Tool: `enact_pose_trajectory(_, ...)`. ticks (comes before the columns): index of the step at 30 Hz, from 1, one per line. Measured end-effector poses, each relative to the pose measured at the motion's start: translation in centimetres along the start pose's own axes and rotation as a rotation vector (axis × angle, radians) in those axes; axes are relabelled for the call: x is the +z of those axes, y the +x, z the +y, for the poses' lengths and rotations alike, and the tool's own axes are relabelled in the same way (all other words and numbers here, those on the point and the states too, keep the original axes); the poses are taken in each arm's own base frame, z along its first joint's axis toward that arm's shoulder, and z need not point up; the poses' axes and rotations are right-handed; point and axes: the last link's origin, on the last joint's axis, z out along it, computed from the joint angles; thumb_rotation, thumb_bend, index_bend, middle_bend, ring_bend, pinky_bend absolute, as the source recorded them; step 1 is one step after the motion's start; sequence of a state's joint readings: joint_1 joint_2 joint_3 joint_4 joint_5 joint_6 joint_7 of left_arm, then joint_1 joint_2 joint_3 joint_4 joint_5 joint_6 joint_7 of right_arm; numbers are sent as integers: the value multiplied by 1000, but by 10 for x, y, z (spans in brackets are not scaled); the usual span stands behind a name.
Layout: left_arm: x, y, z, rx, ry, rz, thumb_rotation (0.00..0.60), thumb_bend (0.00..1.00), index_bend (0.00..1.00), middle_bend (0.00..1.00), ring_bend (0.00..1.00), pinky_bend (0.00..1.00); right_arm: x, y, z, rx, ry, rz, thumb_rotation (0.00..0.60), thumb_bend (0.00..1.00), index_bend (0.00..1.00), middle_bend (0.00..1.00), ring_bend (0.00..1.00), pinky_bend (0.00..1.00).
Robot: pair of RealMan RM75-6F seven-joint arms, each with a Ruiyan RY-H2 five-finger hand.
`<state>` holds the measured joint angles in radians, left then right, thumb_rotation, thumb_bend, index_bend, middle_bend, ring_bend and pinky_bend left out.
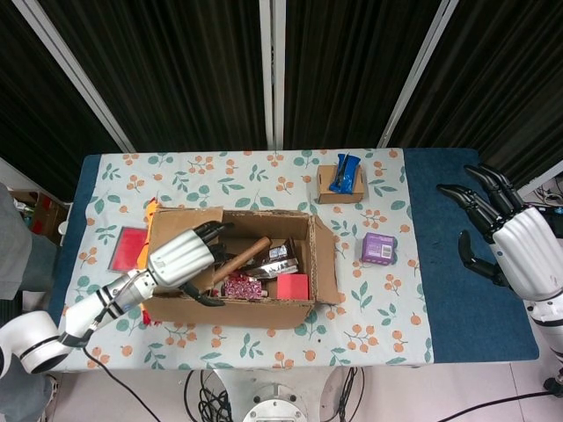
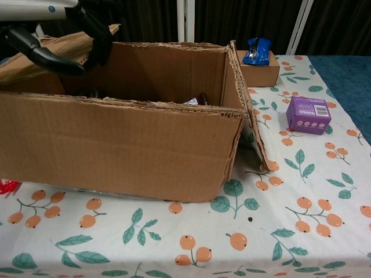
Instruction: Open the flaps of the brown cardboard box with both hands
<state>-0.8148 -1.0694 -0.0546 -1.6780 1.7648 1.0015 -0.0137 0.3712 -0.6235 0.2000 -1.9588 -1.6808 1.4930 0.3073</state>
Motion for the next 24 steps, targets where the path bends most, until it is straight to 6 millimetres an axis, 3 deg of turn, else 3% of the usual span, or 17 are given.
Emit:
enact_pose_trajectory(8,-17,34,-12,52,60,63,60,0,588,452,54,161,3,-3,-3,14,8,-3,600,660,101,189,0,0)
enact_pose_trajectory(15,-46,60,-26,108,154,110,59,0,614,468,57,161,8,-4,-11,25,32,-8,600,660,96,188,0,0)
enact_pose_trajectory(24,-86,63,-45,59,289,85,37,0,626,473,65,160,12,-8,-16,30,42,-12,600,660,90,187,0,0)
